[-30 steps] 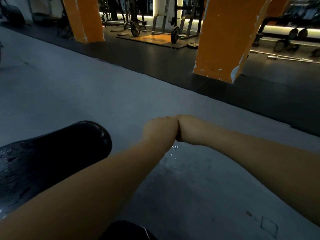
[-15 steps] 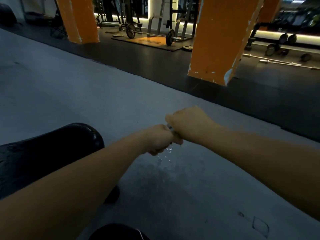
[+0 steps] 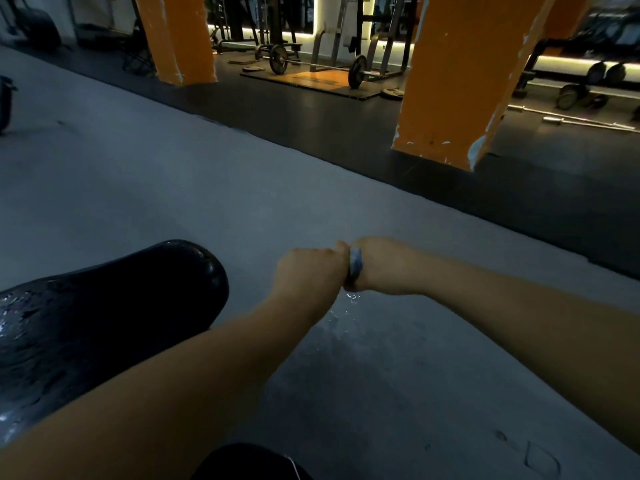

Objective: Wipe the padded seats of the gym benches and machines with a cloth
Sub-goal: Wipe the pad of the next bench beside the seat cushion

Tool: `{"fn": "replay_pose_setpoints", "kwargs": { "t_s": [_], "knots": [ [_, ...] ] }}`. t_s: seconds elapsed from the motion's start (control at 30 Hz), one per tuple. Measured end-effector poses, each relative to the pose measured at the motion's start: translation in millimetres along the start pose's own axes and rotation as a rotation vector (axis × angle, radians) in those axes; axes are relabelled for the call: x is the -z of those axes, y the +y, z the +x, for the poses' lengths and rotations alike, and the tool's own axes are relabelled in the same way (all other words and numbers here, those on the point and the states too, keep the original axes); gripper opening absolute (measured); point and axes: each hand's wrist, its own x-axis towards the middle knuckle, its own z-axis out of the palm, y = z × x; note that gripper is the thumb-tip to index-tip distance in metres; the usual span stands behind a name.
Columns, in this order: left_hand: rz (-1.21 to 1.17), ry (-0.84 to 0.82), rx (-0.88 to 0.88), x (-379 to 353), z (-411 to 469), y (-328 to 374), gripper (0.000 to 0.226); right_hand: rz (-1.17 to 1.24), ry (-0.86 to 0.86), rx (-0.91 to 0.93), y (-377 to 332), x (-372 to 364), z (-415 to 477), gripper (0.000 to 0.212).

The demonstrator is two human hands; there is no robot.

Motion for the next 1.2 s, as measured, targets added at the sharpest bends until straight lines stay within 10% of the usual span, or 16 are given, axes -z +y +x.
{"fn": "replay_pose_setpoints", "kwargs": {
  "t_s": [0.13, 0.37, 0.53, 0.67, 1.2],
  "knots": [
    [-0.148, -0.125, 0.031, -1, 0, 5, 0.027, -0.506, 0.03, 0.069, -9, 8, -11, 0.008],
    [-1.133, -0.376, 0.336, 0, -1, 13, 0.017, -0.755, 0.297, 0.215, 0, 29, -5, 0.009],
    [-1.259, -0.437, 0.276, 1, 11, -24, 0.059, 0.132, -0.156, -0.11, 19, 14, 3, 0.065],
    [-1.357, -0.376, 0.203, 3, 6, -38, 0.03, 0.747, -0.27, -0.123, 30, 24, -12, 0.042],
    [-1.655, -0.41, 0.407, 7, 1, -48, 0.032, 1.326, 0.138, -0.137, 22, 20, -3, 0.015]
  ]
}}
